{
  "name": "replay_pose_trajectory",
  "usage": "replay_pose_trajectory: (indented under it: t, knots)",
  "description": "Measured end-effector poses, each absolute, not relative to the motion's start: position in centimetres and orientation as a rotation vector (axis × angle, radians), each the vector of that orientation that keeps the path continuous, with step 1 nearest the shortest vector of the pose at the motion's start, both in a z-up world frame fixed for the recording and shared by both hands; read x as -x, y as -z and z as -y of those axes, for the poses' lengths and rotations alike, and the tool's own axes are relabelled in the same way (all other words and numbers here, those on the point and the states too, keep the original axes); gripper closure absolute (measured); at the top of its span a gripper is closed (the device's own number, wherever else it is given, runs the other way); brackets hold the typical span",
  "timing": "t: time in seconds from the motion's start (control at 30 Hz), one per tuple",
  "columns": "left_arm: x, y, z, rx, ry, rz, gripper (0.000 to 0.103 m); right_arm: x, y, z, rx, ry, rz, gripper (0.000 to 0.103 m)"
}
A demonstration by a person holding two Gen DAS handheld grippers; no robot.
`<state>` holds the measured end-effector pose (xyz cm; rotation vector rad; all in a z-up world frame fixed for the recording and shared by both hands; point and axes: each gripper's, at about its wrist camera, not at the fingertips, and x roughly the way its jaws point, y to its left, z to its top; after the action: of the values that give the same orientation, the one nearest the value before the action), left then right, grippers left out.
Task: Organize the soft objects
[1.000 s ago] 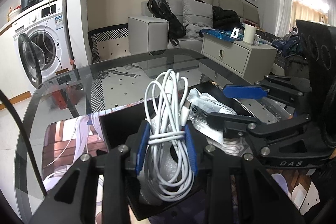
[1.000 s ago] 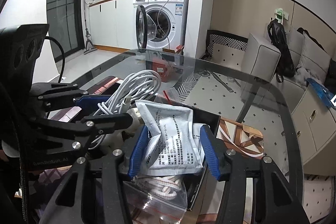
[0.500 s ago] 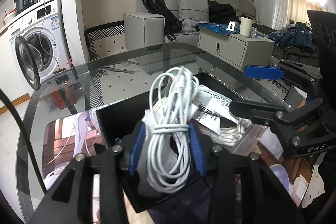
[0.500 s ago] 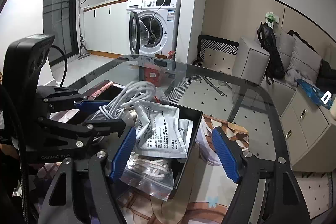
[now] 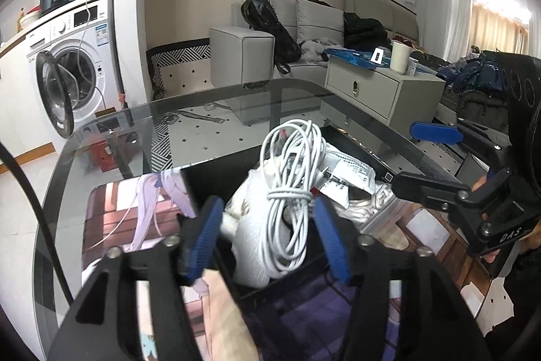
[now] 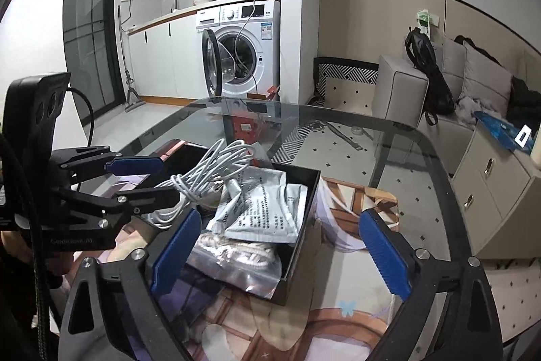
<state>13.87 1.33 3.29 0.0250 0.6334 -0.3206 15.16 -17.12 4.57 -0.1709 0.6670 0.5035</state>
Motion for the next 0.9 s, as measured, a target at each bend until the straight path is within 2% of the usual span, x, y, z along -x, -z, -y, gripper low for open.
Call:
replay_pose_trajectory:
  t: [0.03,0.1,0.13,0.3,0.9]
  knots:
    - [-13.7,-3.4,-1.5,-0.024,0.308,-0.629,0.021,-15.0,-4.6,17.2,0.168,-0.504,-0.665,0.003]
    - [-12.9,-3.5,-1.8,-0.015,0.283,-0.605,0.007,-14.6,-4.6,17.2,0.163,-0.506,-0.657,0.001]
    - [-12.6,-3.6,-2.0,-0.008,0.276,-0.596,0.005,-14.5,-4.6,17.2,0.160,-0.504,-0.657,0.001]
    - [-12.3,-2.7,-2.5,0.010,0.223,-0.612,0.000,-13.9,-4.2,17.2,0.145,-0.506,-0.656,0.000]
    - [-10.5,-0.5,-3.0,0.027,0.045,-0.549,0.000,-12.6,-3.1,16.6,0.129,-0.539,-0.591,0.000]
